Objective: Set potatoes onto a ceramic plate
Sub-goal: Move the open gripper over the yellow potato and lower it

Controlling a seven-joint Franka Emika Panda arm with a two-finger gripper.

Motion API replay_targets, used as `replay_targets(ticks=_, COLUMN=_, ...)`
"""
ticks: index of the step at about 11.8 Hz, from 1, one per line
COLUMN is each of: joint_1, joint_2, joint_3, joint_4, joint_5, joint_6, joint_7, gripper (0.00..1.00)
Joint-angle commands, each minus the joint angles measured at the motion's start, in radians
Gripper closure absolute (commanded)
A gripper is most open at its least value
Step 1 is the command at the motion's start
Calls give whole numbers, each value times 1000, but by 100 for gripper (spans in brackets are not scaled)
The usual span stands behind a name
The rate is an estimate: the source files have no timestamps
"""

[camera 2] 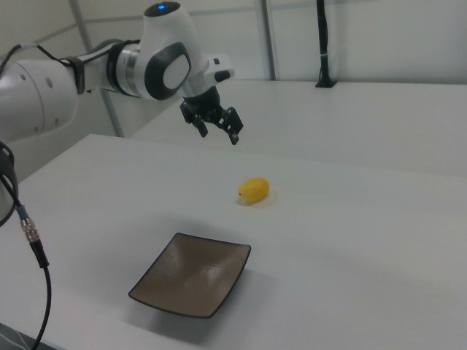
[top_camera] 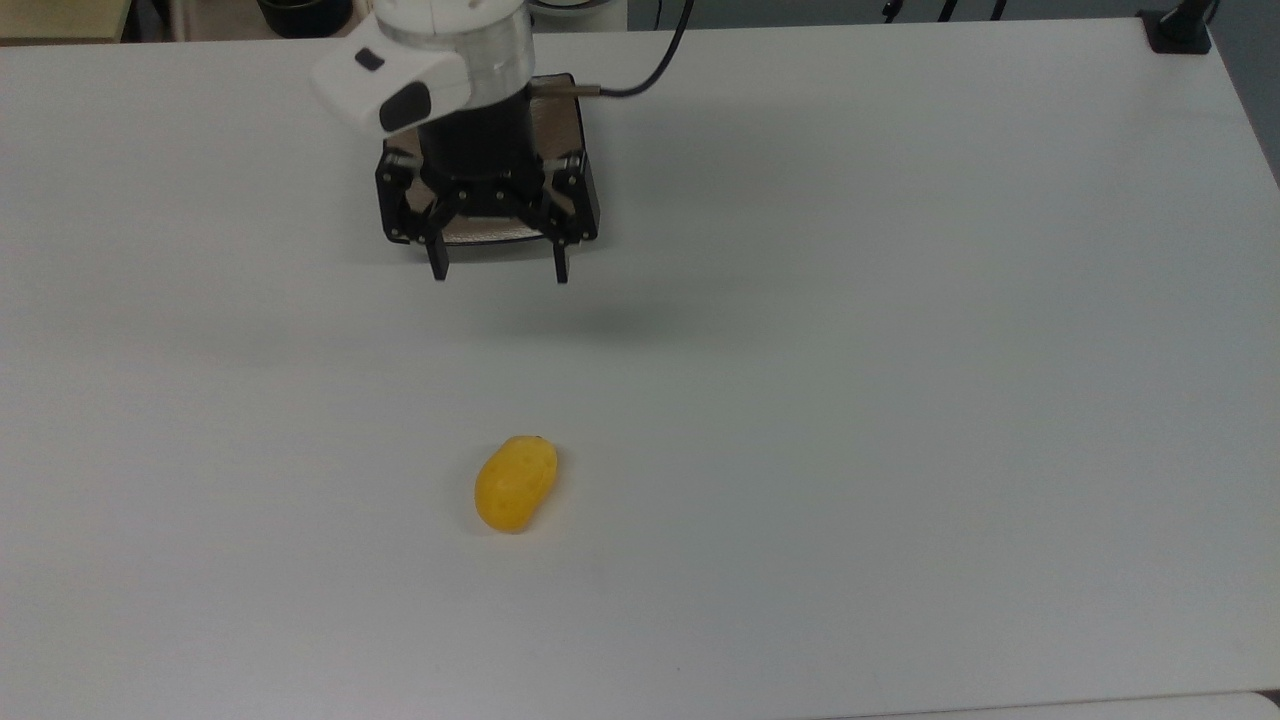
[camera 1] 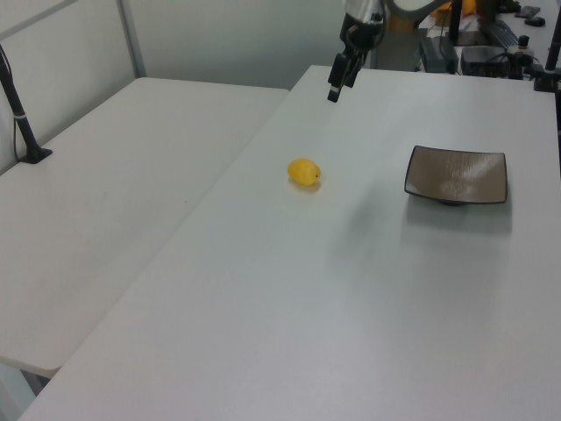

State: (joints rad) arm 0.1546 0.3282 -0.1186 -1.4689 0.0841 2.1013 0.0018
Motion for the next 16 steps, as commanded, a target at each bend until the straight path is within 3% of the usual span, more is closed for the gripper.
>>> replay_targets(ticks=1, joint_1=7, joint_2=89, joint_3=-12, joint_4=30, joint_5=2, joint_6=109, joint_7=10, gripper=0)
replay_targets(ticks=7, joint_1=2, joint_2=238, joint_3=-12, joint_4=70, joint_5=-86, joint_6=282, joint_7=101, gripper=0)
replay_targets(ticks=16, joint_1=-6, joint_2=400, joint_3=-12, joint_4=134, joint_5=-110, joint_6=380, joint_7=106, gripper=0)
